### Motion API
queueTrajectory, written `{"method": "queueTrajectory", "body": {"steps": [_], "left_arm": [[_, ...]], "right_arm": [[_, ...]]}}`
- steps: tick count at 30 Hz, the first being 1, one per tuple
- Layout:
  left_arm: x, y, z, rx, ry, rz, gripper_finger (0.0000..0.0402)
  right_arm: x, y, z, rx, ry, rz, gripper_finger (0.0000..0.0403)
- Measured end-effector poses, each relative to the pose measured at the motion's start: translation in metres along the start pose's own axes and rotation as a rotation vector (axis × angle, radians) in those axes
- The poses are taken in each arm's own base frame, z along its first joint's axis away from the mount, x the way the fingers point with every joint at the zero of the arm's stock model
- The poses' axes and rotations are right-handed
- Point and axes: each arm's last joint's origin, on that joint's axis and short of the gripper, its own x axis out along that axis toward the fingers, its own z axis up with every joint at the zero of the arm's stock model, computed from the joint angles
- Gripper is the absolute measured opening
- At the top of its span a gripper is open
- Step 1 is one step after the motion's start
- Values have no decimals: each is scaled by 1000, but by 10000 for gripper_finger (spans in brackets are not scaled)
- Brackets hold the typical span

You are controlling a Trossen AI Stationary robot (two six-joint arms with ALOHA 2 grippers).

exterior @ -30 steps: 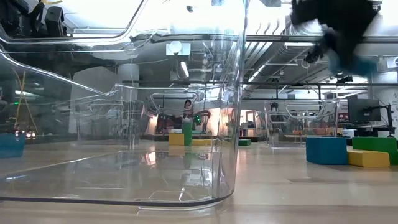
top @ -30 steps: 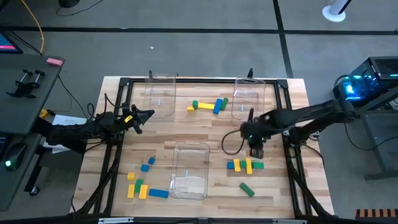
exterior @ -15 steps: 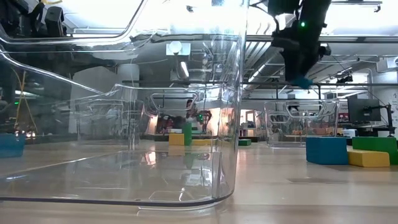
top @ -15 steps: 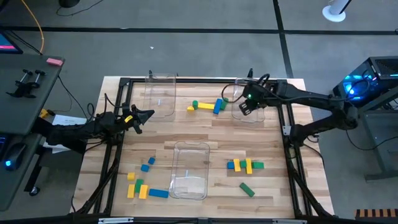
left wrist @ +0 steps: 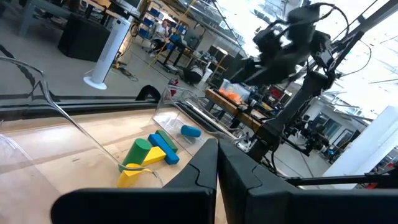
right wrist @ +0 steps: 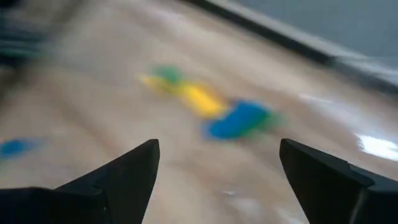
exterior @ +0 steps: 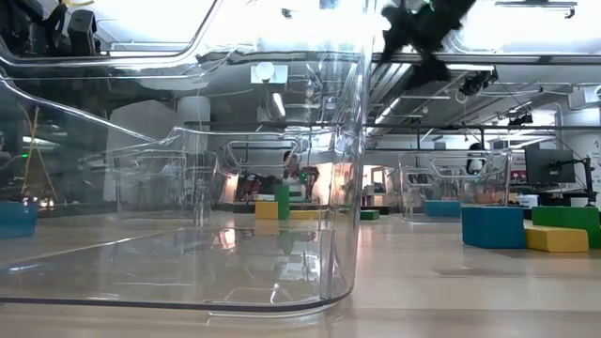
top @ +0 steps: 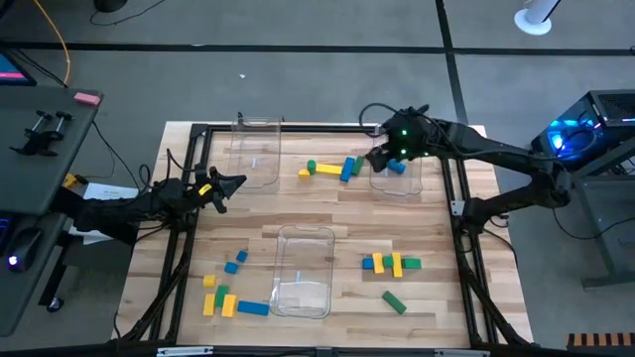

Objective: Sort blocks
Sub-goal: Put the blue block into the top right transparent bin

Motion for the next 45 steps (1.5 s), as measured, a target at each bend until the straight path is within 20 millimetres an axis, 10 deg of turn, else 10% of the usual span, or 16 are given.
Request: {"method": "queueTrajectory", "body": {"steps": [6,12,18,36,45], "left_arm": [[0,0,0,0,0,0,0],[0,0,0,0,0,0,0],[0,0,0,0,0,0,0],[0,0,0,0,0,0,0],[0,0,0,0,0,0,0]], "right_arm": [[4,65,-44,-133,232,328,331],[5,113,-134,-366,503,215,332],[32,131,-181,-707,504,99,332],[118,128,-236,-934,710,24,325],[126,124,-241,-881,739,-31,216]]}}
